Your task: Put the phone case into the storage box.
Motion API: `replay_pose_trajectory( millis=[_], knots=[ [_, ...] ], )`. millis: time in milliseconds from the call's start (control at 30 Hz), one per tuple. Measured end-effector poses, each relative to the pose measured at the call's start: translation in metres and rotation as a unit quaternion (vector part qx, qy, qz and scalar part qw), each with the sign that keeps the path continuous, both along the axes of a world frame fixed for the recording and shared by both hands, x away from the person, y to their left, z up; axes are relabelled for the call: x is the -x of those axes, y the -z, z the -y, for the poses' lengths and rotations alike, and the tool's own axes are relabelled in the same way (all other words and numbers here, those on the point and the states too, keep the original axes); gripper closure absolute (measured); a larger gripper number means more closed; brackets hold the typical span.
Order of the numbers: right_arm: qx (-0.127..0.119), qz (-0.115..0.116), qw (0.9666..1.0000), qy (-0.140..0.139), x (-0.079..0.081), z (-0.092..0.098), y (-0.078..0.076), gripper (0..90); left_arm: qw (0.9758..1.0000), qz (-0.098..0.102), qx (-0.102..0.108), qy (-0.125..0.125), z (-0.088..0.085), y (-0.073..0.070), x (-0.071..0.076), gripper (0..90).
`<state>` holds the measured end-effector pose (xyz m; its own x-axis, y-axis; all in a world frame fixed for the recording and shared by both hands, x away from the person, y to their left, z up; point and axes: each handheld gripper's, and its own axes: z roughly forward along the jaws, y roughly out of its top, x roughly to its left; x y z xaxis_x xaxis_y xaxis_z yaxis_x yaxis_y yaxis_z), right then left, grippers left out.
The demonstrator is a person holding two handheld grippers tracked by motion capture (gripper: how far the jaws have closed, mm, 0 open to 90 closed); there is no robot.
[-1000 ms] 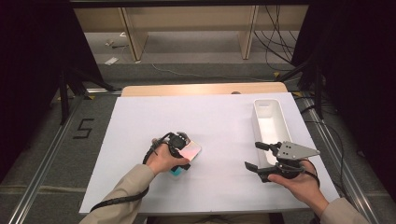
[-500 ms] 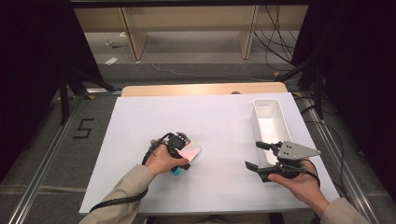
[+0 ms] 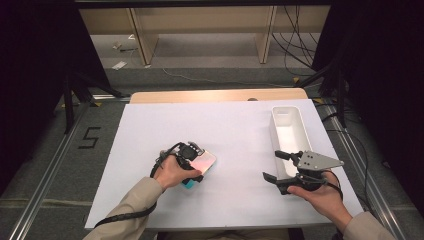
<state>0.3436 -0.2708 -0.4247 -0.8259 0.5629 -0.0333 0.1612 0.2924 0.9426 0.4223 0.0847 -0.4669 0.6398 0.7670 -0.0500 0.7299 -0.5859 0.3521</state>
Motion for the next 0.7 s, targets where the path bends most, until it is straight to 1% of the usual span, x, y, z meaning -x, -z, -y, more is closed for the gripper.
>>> replay_pose_trajectory(
  millis=[100, 133, 233, 267, 400, 433, 467, 533, 667, 700],
  knots=[
    [-0.001, 0.001, 1.0, 0.001, 0.0, 0.0, 0.0, 17.9, 0.9999, 0.009, 0.005, 0.004, -0.001, -0.003, 0.001, 17.1],
    [-0.002, 0.001, 1.0, 0.002, -0.001, 0.0, 0.0, 17.8, 0.9998, 0.013, 0.012, 0.0, 0.0, -0.003, 0.002, 17.1],
    [-0.002, 0.0, 1.0, 0.004, -0.001, 0.0, -0.001, 17.6, 0.9994, 0.025, 0.025, 0.003, -0.001, -0.006, 0.003, 17.1],
    [-0.002, 0.0, 1.0, 0.004, -0.001, 0.0, 0.0, 17.5, 0.9992, 0.029, 0.028, 0.007, -0.001, -0.008, 0.003, 17.1],
    [-0.003, 0.0, 0.9999, 0.01, -0.001, 0.002, -0.001, 16.6, 0.9978, 0.052, 0.041, 0.008, 0.001, -0.013, 0.006, 17.1],
    [-0.005, -0.001, 0.9999, 0.012, -0.001, 0.002, -0.001, 16.5, 0.9975, 0.056, 0.044, 0.009, 0.0, -0.014, 0.006, 17.1],
    [-0.005, 0.0, 0.9999, 0.014, -0.001, 0.002, -0.001, 16.3, 0.9975, 0.056, 0.044, 0.009, 0.0, -0.014, 0.006, 17.1],
    [-0.005, 0.0, 0.9999, 0.015, -0.001, 0.002, -0.002, 16.1, 0.9957, 0.071, 0.058, 0.013, 0.0, -0.016, 0.009, 17.1],
    [-0.007, -0.004, 0.9998, 0.019, -0.001, 0.001, -0.002, 15.9, 0.9934, 0.084, 0.077, 0.017, -0.001, -0.019, 0.01, 17.1],
    [-0.009, -0.005, 0.9997, 0.02, -0.001, 0.0, -0.002, 15.9, 0.9926, 0.088, 0.082, 0.014, -0.001, -0.019, 0.01, 17.2]
  ],
)
